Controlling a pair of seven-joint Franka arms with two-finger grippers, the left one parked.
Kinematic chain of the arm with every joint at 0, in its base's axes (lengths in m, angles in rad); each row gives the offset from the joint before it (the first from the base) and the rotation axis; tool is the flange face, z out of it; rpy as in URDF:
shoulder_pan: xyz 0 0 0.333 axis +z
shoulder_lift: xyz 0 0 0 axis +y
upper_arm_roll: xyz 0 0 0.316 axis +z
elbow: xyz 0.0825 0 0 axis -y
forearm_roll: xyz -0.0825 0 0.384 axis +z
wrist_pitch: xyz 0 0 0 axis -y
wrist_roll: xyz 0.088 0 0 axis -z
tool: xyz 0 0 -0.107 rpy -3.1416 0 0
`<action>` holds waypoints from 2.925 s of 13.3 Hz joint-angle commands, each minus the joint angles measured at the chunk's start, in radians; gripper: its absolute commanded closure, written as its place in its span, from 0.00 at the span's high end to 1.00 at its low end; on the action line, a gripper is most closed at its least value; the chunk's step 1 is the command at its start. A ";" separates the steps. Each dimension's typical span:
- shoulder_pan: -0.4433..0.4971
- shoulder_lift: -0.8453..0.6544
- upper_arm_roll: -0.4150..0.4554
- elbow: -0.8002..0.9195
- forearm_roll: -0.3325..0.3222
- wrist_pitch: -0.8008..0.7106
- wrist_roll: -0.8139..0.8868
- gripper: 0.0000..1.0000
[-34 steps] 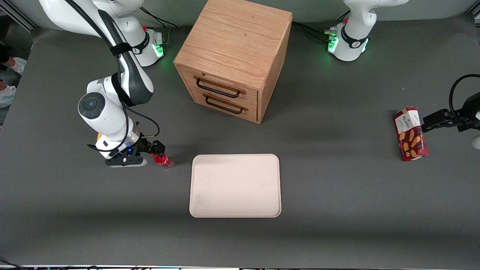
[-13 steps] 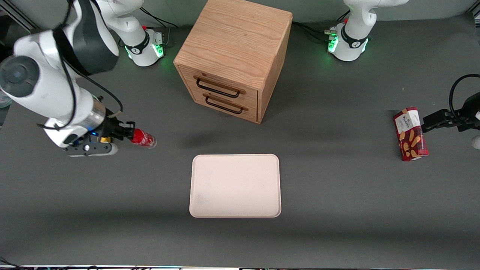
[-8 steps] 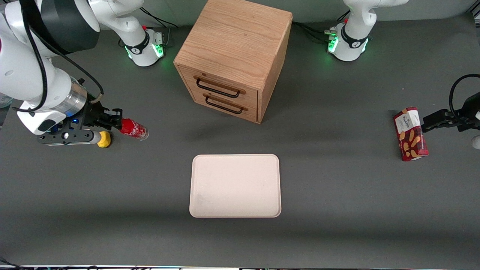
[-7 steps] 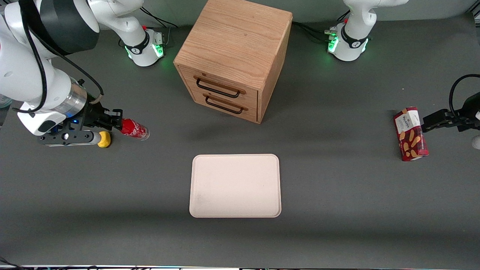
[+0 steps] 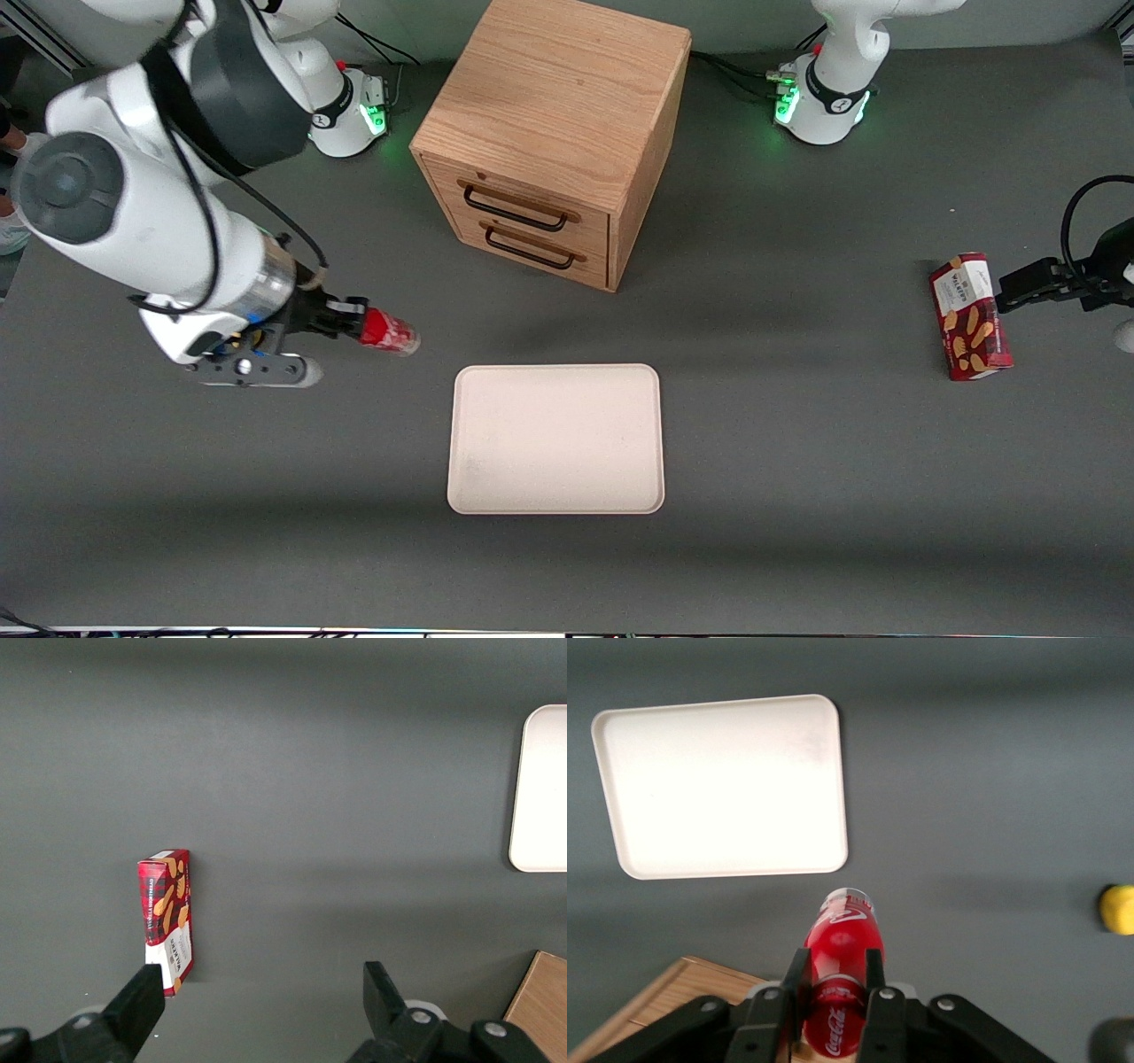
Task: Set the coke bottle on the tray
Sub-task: 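Lift the held bottle and pull it back past the yellow toy, then carry the bottle over the white tray and lower it onto the tray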
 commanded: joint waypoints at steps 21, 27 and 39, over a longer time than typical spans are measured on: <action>0.111 0.394 -0.004 0.188 -0.200 0.376 0.234 0.00; 0.094 0.411 -0.010 0.131 -0.199 0.430 0.227 0.00; 0.091 0.206 0.031 0.142 -0.188 0.125 0.236 1.00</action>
